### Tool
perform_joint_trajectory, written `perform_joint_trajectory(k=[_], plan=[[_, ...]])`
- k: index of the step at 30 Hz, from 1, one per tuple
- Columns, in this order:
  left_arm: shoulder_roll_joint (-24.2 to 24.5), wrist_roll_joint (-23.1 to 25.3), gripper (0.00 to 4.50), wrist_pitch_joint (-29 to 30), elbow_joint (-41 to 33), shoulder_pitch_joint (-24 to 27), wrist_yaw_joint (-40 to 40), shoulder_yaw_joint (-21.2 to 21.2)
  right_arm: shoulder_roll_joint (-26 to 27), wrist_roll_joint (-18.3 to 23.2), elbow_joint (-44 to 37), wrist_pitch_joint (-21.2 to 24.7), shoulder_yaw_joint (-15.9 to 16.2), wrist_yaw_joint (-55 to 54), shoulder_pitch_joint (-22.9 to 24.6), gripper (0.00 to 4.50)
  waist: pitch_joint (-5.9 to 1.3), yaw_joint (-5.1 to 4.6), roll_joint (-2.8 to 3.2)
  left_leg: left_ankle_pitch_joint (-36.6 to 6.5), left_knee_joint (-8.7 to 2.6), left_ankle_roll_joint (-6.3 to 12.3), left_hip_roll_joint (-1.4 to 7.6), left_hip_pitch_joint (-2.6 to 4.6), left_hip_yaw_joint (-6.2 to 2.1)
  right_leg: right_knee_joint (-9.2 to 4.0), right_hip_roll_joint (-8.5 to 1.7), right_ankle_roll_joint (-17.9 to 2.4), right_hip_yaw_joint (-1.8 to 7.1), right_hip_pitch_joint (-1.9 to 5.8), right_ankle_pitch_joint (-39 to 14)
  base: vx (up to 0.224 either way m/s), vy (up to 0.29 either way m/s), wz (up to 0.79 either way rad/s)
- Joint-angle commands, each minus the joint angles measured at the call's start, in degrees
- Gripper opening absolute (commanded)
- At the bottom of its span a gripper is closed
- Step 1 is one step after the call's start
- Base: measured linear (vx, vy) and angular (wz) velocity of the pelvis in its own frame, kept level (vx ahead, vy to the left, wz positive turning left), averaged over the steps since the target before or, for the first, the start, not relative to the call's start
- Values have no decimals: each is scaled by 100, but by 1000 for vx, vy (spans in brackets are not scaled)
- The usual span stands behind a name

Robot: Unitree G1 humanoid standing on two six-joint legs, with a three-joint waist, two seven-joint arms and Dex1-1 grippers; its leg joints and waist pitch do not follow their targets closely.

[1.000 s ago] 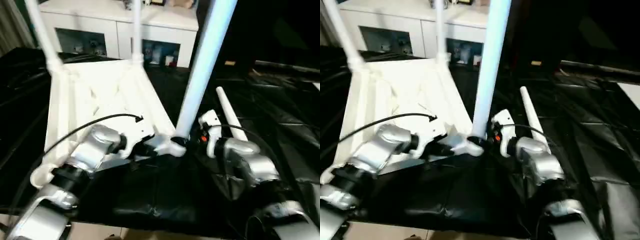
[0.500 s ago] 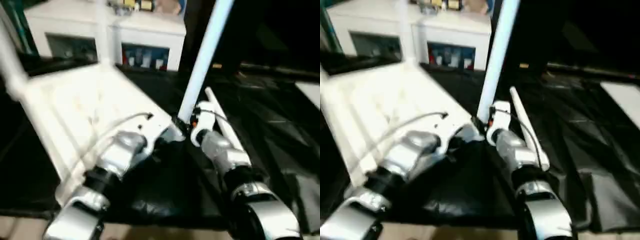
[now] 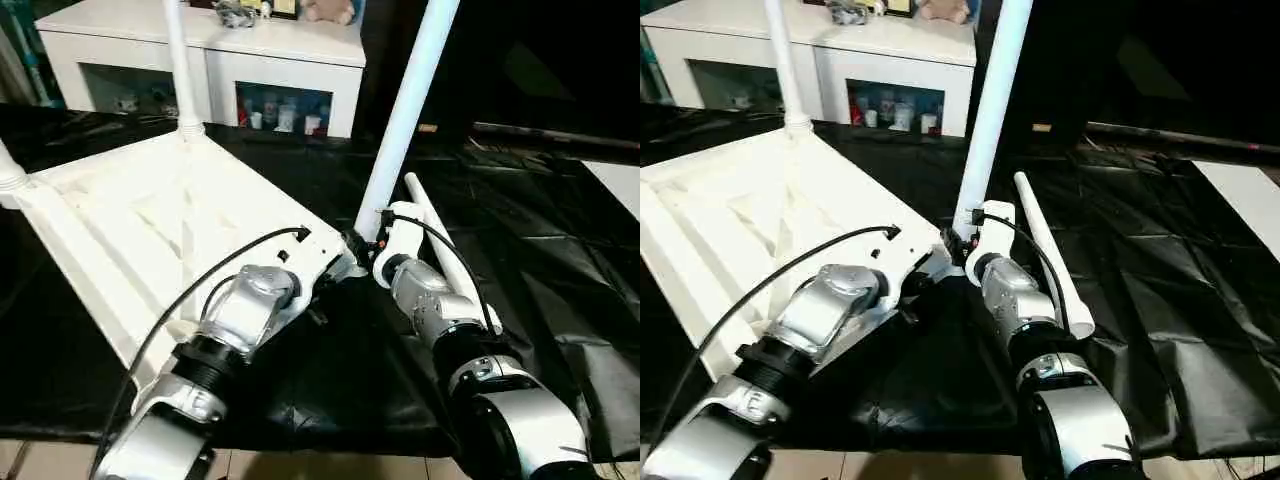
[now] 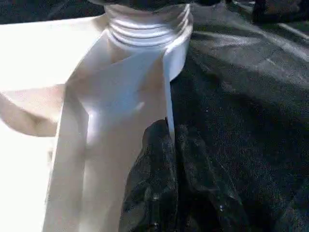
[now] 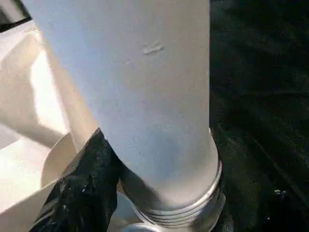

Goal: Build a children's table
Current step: Insert table leg to table base

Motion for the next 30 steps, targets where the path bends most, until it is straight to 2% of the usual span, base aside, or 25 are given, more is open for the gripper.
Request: perform_joint_trajectory(k=[1,2,3,4,5,6,7,9,10,11,12,13,14,16,17,20,22,23,24,25,26,27,28,29,30], plan=[[170,-181,0,-333,-288,45,-924,-344,8,-205,370,463,356,601,447,253,-159,15,108,-1756,-452,32,154,-57,-16,-694,-419,-458,341,93,-2439,0,0,0],[555,-280,0,-587,-447,129,-1605,-478,-124,-330,78,573,732,1383,690,253,-163,12,108,-1656,-453,50,157,-63,-3,-679,-409,-496,350,99,-2276,0,0,0],[555,-280,0,-587,-447,129,-1605,-478,-124,-330,78,573,732,1383,690,253,-169,9,102,-1524,-462,102,181,-76,3,-646,-395,-578,358,125,-1969,0,0,0],[805,-342,0,-726,-539,174,-2011,-542,-233,-409,-118,623,980,1844,863,253,-171,11,116,-1421,-454,96,176,-84,5,-614,-392,-629,359,126,-1804,61,-12,-1],[867,-356,0,-773,-558,185,-2110,-557,-260,-425,-164,633,1037,1952,905,253,-173,11,126,-1297,-456,110,176,-79,10,-586,-373,-712,362,142,-1561,71,-7,-3],[1017,-399,0,-887,-604,211,-2358,-587,-330,-454,-273,657,1160,2196,1004,253,-194,3,150,-1104,-445,97,187,-77,21,-534,-366,-828,372,151,-1172,71,-7,-3],[1136,-453,0,-984,-647,236,-2579,-605,-392,-465,-365,682,1249,2393,1083,253,-211,3,144,-930,-429,100,185,-58,30,-486,-347,-936,369,172,-776,72,6,-4],[1476,-602,0,-1244,-759,296,-3207,-659,-574,-541,-575,698,1453,2902,1283,252,-229,-20,157,-643,-409,119,173,-78,30,-404,-321,-1074,362,221,-133,72,20,-6],[1562,-629,0,-1260,-779,299,-3344,-672,-620,-575,-608,695,1489,3004,1325,252,-243,-24,160,-579,-397,142,167,-71,30,-383,-315,-1120,359,227,48,75,34,-8],[1643,-631,0,-1272,-765,281,-3418,-682,-669,-623,-644,697,1502,3047,1363,252,-274,-48,168,-279,-355,178,154,-22,52,-333,-284,-1274,355,224,675,73,37,-5],[1686,-596,0,-1324,-680,245,-3401,-669,-696,-665,-601,667,1450,2964,1362,252,-271,-62,187,-193,-348,192,144,-32,50,-316,-277,-1321,353,230,836,73,37,-5],[1686,-593,0,-1325,-674,243,-3397,-668,-697,-666,-595,666,1445,2956,1360,252,-278,-78,172,-172,-341,206,142,-5,75,-320,-284,-1397,359,227,965,55,28,-1],[1687,-591,0,-1330,-668,242,-3398,-666,-697,-665,-595,667,1439,2948,1360,252,-268,-87,166,-232,-347,210,141,-8,81,-325,-288,-1421,361,231,920,0,0,0],[1641,-534,0,-1354,-556,221,-3338,-626,-662,-646,-511,669,1305,2668,1312,252,-255,-92,179,-583,-380,148,161,-2,93,-369,-326,-1422,376,242,441,0,0,0],[1641,-534,0,-1354,-556,221,-3338,-626,-662,-646,-511,669,1305,2668,1312,252,-241,-96,174,-782,-396,100,169,11,100,-396,-334,-1393,387,227,150,0,0,0],[1436,-435,0,-1192,-416,188,-2978,-561,-571,-607,-192,661,1033,1904,1156,252,-206,-99,177,-1180,-439,5,188,21,96,-454,-355,-1300,407,200,-485,0,0,0],[1177,-376,0,-880,-357,175,-2465,-476,-506,-477,163,649,680,1067,990,252,-155,-117,178,-1629,-477,-85,196,37,89,-521,-372,-1171,426,154,-1238,0,0,0],[1064,-362,0,-732,-353,179,-2245,-432,-489,-414,287,651,543,760,930,252,-114,-126,170,-2000,-494,-166,190,67,67,-593,-396,-1024,430,116,-1988,-54,1,-3],[814,-327,0,-376,-347,189,-1792,-332,-461,-260,503,600,267,174,824,252,-79,-139,174,-2491,-506,-238,190,128,16,-696,-432,-726,417,57,-3020,-54,1,-3],[814,-327,0,-376,-347,189,-1792,-332,-461,-260,503,600,267,174,824,252,-80,-134,173,-2592,-502,-231,180,147,0,-735,-435,-633,404,43,-3232,-60,13,-5],[631,-270,0,-175,-361,213,-1506,-315,-436,-152,618,550,108,-137,761,252,-86,-141,158,-2645,-503,-214,174,141,-13,-754,-437,-560,397,43,-3338,0,0,0],[331,-240,0,82,-400,263,-1199,-295,-395,-25,748,489,-63,-463,682,252,-94,-155,159,-2625,-523,-207,175,96,-36,-754,-429,-488,390,67,-3303,0,0,0],[137,-236,0,211,-436,295,-1045,-284,-368,20,805,462,-122,-592,642,252,-100,-158,150,-2636,-523,-201,176,106,-30,-758,-418,-468,389,54,-3262,0,0,0],[-72,-241,0,290,-460,316,-891,-275,-330,39,841,440,-150,-689,604,252,-86,-151,137,-2756,-506,-144,163,153,-17,-803,-400,-428,382,-10,-3235,0,0,0],[-103,-242,0,299,-462,319,-868,-274,-324,40,845,437,-153,-701,598,252,-83,-157,141,-2812,-502,-130,157,163,-12,-806,-395,-414,378,-25,-3267,0,0,0]])
